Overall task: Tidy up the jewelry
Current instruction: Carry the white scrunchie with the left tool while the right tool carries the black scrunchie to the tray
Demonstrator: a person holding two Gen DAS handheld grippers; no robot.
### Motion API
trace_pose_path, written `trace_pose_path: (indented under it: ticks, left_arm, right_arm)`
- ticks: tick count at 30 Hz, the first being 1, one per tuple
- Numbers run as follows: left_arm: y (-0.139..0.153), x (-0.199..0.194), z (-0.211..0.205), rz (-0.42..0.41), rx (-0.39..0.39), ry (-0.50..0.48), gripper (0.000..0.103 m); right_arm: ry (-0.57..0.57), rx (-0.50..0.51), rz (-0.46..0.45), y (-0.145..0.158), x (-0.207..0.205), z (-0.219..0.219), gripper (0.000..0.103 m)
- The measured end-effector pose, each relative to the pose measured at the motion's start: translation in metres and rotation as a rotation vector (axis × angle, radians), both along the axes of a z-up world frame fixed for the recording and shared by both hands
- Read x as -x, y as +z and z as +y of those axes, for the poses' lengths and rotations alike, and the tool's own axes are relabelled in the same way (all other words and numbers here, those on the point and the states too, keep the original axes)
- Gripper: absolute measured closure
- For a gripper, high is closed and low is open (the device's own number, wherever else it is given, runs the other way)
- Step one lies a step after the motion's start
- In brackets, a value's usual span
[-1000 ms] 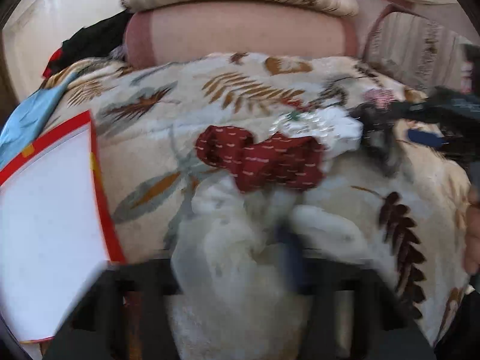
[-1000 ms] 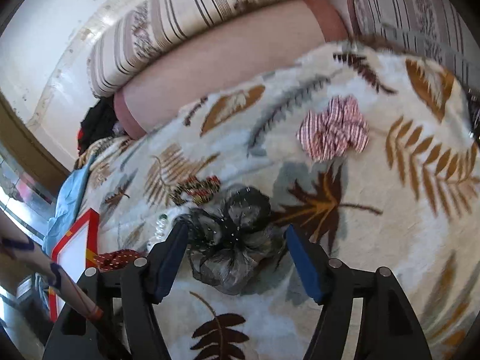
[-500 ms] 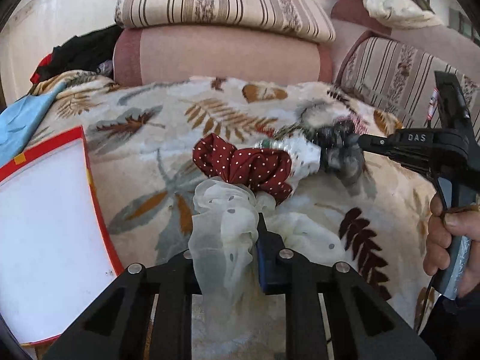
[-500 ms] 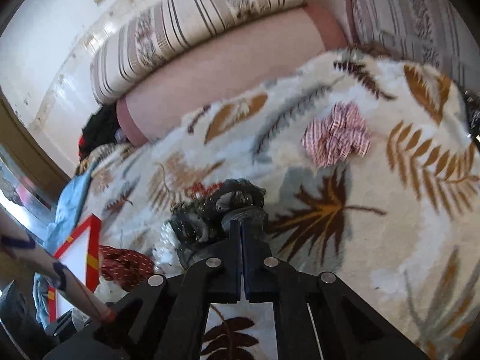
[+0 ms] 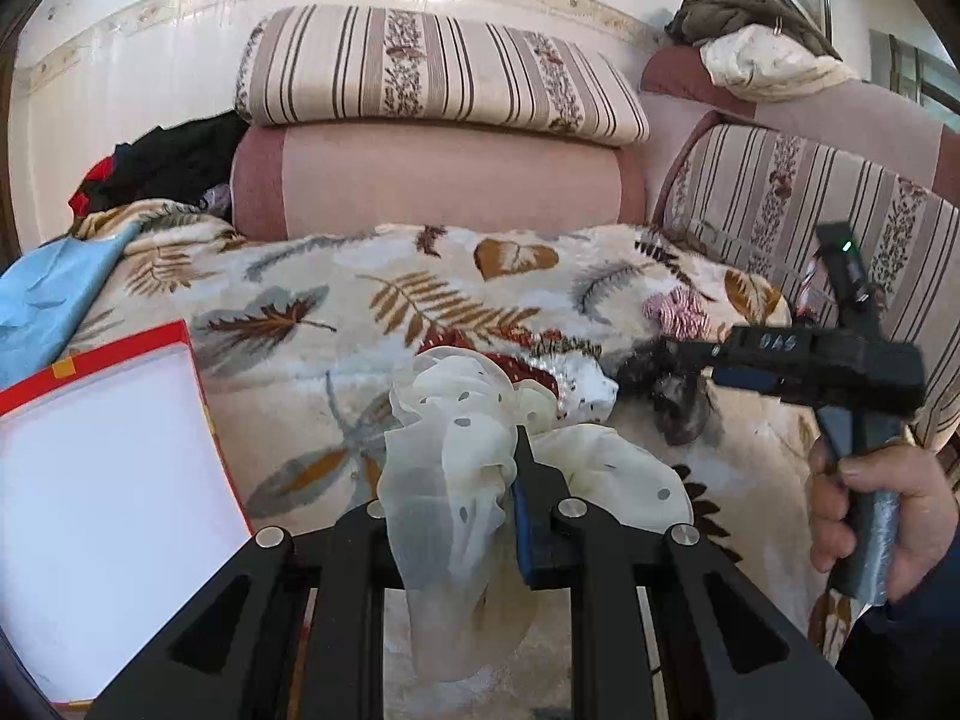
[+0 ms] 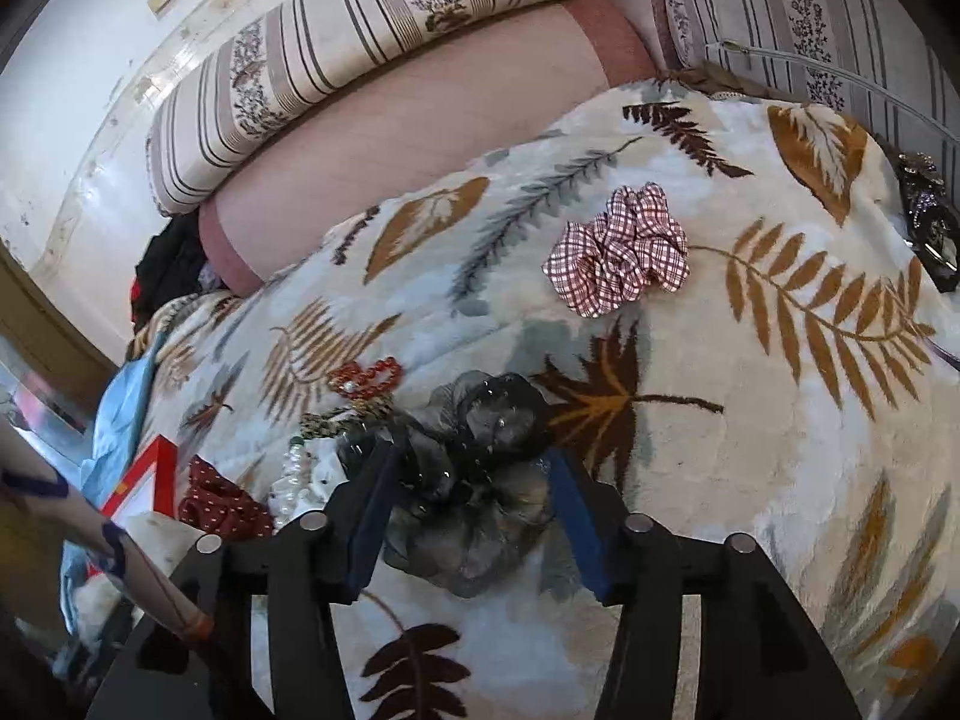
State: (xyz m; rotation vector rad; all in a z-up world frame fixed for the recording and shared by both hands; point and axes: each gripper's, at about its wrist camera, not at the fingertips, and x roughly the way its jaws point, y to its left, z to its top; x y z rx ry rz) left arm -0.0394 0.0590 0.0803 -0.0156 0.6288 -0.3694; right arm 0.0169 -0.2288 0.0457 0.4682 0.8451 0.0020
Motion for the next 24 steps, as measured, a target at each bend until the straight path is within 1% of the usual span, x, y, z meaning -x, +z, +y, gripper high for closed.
trace_pose_path:
  ticks: [4, 5, 7, 8, 9, 11, 12, 16, 20, 22, 24]
  left_arm:
    - [0.001, 0.002, 0.002, -0.009, 0.000, -0.001, 0.085]
    - [0.001, 0.002, 0.003, -0.002, 0.002, -0.004, 0.085]
    - [0.001, 0.003, 0.005, -0.004, 0.004, 0.002, 0.085]
    - [0.002, 0.003, 0.007, -0.002, 0.006, 0.003, 0.085]
    - [0.002, 0.003, 0.008, 0.000, 0.008, 0.006, 0.085]
    - [0.003, 0.003, 0.012, -0.001, 0.013, 0.013, 0.085]
    - [0.003, 0.003, 0.013, 0.000, 0.015, 0.014, 0.085]
    - [0.005, 0.002, 0.020, 0.000, 0.028, 0.031, 0.085]
    - [0.007, 0.002, 0.021, -0.006, 0.028, 0.037, 0.085]
    - [0.007, 0.002, 0.019, -0.006, 0.024, 0.037, 0.085]
    - [0.006, 0.001, 0.019, -0.004, 0.018, 0.041, 0.085]
  right_arm:
    - [-0.013, 0.022, 0.039, -0.013, -0.011, 0.002, 0.045]
    - [-0.004, 0.018, 0.046, -0.016, -0.014, 0.004, 0.042]
    - [0.022, 0.048, 0.073, -0.023, -0.021, 0.012, 0.041]
    - [0.027, 0.048, 0.069, -0.026, -0.022, 0.015, 0.055]
    - [0.035, 0.045, 0.063, -0.027, -0.022, 0.017, 0.084]
    - [0.045, 0.076, 0.052, -0.024, -0.020, 0.022, 0.090]
    - [0.044, 0.077, 0.026, -0.020, -0.017, 0.022, 0.091]
    - [0.008, 0.118, -0.068, 0.004, -0.002, 0.020, 0.092]
    - [-0.035, 0.123, -0.181, 0.029, 0.015, 0.012, 0.092]
    - [-0.034, 0.108, -0.215, 0.035, 0.019, 0.011, 0.092]
    - [-0.014, 0.101, -0.230, 0.038, 0.021, 0.014, 0.092]
